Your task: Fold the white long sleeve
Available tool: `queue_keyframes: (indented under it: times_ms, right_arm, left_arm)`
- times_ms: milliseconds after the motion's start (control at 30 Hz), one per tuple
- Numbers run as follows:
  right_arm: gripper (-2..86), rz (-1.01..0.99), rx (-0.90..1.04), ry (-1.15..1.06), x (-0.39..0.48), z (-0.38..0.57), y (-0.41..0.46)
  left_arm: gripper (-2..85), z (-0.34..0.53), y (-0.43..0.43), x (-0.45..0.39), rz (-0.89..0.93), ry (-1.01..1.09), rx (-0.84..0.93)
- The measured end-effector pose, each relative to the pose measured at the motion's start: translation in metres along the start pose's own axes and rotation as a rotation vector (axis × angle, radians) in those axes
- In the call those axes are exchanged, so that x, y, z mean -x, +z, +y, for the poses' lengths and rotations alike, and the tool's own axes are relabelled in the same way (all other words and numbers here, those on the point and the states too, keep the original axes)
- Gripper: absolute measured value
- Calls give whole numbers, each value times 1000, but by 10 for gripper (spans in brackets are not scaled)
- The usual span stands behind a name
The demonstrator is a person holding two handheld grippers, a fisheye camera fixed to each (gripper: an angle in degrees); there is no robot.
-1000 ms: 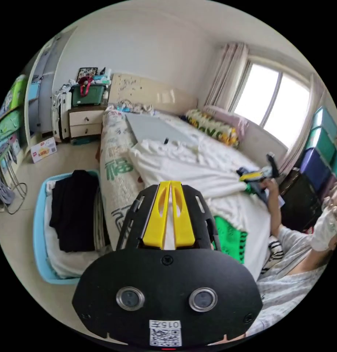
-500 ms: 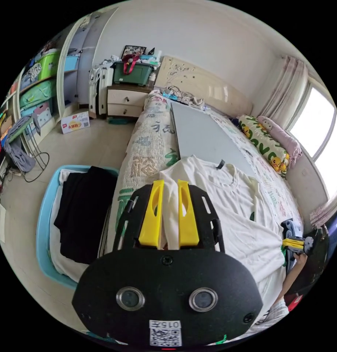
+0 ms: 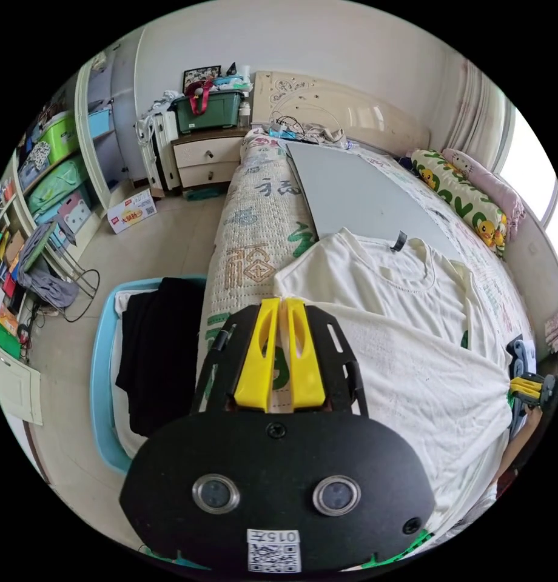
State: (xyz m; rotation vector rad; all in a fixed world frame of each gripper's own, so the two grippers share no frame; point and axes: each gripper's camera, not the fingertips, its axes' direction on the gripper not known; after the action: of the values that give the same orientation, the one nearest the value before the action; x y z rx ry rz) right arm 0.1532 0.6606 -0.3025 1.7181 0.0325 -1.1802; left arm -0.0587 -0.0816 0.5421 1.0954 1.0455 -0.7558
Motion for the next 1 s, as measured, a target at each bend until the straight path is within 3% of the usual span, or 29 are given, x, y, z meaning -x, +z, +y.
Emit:
queue_keyframes:
  times_ms: [67, 333, 500, 667, 867, 1000]
  right_arm:
    - [32, -53, -51, -1, -10, 4, -9]
    - [71, -240, -413, 388, -114, -16, -63]
    - [88, -208, -410, 348, -124, -101, -57]
    - [127, -137, -340, 361, -127, -199, -4]
    - [163, -38, -141, 297, -127, -285, 64]
    - [161, -104, -56, 308, -134, -313, 106]
  left_arm:
    - [32, 10, 8, 3, 36, -16, 12]
    - [71, 26, -38, 1, 55, 27, -66]
    - [97, 31, -39, -27, 17, 146, -126]
    - [119, 28, 24, -53, 141, 143, -81]
    - [131, 37, 92, -70, 113, 145, -20]
    - [124, 45, 112, -70, 168, 139, 5]
